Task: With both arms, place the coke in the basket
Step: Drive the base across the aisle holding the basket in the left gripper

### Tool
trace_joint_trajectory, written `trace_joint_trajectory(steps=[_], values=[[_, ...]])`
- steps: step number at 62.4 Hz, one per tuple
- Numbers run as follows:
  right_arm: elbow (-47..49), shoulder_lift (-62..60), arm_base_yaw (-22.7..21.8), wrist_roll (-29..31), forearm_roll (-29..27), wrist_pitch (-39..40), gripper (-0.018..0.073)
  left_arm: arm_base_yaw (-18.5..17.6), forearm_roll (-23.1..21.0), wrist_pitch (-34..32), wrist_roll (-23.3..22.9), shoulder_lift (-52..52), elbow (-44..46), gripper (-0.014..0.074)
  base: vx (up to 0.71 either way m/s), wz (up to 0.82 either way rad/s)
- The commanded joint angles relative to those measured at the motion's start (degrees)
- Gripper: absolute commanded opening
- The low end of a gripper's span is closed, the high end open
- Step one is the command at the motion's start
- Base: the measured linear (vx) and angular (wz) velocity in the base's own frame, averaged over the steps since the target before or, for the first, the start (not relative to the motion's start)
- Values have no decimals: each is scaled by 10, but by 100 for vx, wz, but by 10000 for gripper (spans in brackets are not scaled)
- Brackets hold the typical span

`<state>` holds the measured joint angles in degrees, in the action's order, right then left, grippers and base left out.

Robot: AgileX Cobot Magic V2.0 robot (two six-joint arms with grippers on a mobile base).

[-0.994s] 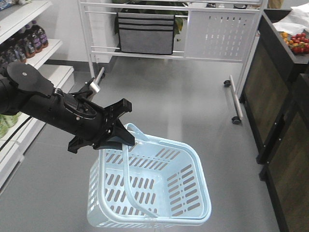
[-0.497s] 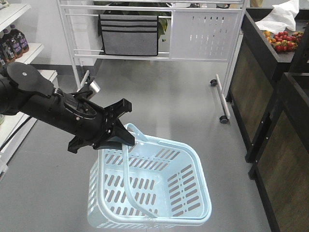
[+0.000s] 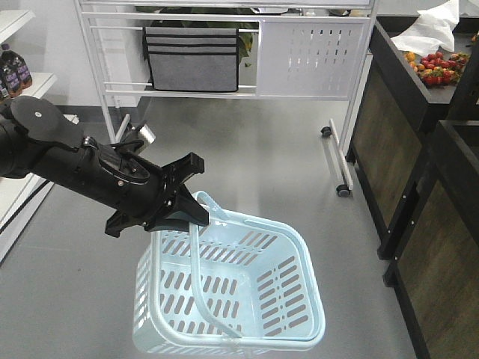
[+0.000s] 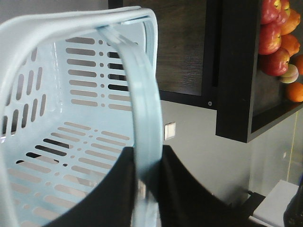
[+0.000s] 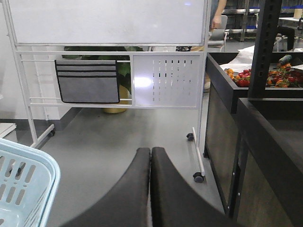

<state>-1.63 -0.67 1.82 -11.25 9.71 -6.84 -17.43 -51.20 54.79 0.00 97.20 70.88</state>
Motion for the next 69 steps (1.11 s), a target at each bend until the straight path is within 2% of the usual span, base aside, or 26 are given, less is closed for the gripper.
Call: trace_joint_trajectory(steps=[1,69], values=[[-11,-6,-4,-2,4,43,-10,-3,-41,0,0,-27,16,-5,14,-4],[-11,-6,-4,-2,4,43,-10,-3,-41,-1,0,-27,16,-5,15,-2]])
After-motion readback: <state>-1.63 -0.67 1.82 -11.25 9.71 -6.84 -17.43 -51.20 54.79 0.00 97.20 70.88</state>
